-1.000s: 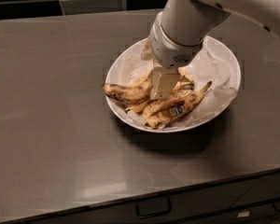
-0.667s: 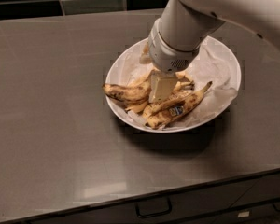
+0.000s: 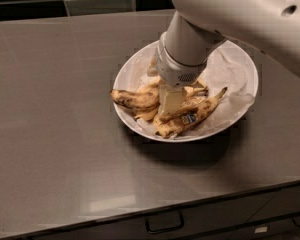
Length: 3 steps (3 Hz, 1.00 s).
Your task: Pick banana from white bowl
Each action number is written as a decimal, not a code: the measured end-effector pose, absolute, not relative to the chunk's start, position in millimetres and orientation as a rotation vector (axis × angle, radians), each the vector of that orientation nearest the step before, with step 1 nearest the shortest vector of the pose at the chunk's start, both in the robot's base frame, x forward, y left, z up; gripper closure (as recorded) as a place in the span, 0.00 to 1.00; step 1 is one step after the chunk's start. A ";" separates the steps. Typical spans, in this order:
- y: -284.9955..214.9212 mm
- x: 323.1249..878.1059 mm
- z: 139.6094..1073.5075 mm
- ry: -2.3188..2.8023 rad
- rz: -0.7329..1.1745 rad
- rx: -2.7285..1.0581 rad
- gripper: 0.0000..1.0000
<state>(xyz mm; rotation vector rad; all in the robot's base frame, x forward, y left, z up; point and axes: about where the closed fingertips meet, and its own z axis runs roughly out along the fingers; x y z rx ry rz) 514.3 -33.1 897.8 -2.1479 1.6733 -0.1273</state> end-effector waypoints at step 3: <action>-33.3 520.7 884.3 1.688 -0.229 -2.148 0.67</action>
Offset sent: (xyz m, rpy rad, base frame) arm 0.0110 -0.0018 -0.0262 -0.0874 -0.0661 -0.0358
